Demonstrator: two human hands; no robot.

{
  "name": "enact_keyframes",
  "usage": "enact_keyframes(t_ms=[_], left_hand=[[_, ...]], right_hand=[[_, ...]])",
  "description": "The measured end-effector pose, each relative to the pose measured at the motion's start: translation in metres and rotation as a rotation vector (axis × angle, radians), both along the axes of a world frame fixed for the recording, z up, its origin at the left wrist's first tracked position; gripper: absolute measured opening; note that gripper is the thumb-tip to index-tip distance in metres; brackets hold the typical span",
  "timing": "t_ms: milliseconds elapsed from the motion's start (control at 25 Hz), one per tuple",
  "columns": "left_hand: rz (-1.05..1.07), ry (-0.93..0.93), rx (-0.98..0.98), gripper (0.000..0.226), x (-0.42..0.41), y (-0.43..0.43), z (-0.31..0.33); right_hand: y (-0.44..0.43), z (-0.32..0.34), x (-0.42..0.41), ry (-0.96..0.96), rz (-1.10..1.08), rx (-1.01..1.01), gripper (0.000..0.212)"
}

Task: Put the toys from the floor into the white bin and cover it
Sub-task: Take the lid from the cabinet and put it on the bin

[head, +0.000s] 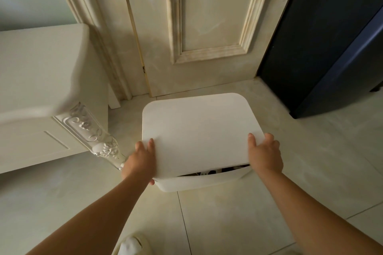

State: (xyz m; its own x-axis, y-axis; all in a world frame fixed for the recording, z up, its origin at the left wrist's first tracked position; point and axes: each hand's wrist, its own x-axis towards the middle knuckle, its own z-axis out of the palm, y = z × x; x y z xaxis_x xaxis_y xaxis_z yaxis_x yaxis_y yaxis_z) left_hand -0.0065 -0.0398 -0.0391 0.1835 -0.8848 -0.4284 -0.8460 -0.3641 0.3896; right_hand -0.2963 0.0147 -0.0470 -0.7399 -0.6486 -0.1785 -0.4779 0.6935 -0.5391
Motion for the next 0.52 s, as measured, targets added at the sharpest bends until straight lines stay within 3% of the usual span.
enact_keyframes(t_ms=[240,520], left_hand=[[0.002,0.013,-0.065,0.040,0.001,-0.009,-0.010],[0.273,0.441,-0.004,0.058,0.002,0.016,0.010]], right_hand=[[-0.007,-0.005,-0.008,-0.023,0.083,0.077,0.061],[0.015,-0.001,-0.006,-0.347,-0.003,-0.137,0.055]])
